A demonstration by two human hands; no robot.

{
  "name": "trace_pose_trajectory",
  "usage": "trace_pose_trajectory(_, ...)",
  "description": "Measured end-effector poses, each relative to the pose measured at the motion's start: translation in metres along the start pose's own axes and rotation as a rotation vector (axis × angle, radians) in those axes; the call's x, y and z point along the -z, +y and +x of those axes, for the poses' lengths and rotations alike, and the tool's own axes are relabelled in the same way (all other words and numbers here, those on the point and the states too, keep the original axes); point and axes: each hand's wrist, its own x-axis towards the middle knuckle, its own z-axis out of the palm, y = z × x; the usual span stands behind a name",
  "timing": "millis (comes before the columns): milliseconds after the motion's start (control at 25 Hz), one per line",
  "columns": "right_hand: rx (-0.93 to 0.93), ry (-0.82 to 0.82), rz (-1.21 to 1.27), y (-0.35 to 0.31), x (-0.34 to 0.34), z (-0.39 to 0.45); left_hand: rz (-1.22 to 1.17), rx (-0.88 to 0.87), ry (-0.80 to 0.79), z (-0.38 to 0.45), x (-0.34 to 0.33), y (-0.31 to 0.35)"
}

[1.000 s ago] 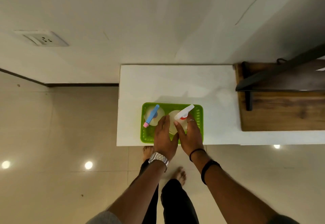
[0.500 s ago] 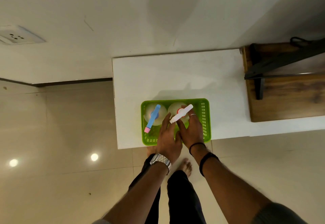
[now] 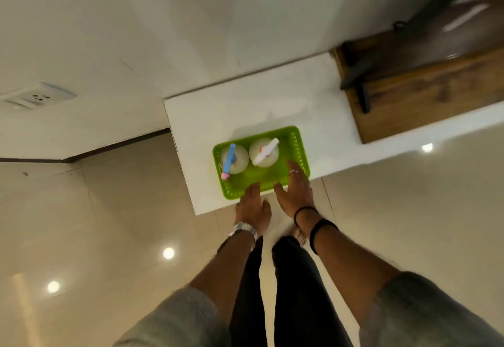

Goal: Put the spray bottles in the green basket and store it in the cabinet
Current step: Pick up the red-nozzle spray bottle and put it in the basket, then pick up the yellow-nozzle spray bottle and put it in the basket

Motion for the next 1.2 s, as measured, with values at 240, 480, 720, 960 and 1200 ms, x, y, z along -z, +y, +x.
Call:
trace_pose_trajectory(240, -0.057, -0.044, -0.069, 0.032, 0.05, -0.106, 0.246, -0.046, -0.162, -0.047, 0.013, 0.043)
trace_pose_trajectory(480, -0.265, 0.108, 0.068, 0.127, 0.085, -0.207, 0.528, -0.22, -0.313, -0.106, -0.06, 0.112)
trace_pose_trajectory(720, -0.482, 0.247, 0.244, 0.26, 0.105, -0.31, 0.713, -0.4, -0.491, -0.202, -0.19, 0.167)
trace_pose_trajectory(960, -0.741, 0.424, 0.506, 0.392, 0.107, -0.42, 1.04, -0.667, -0.633, -0.291, -0.327, 0.209)
trace_pose_trajectory(1200, -0.988, 0.591, 0.838, 0.481, 0.096, -0.506, 1.374, -0.973, -0.748, -0.354, -0.445, 0.254)
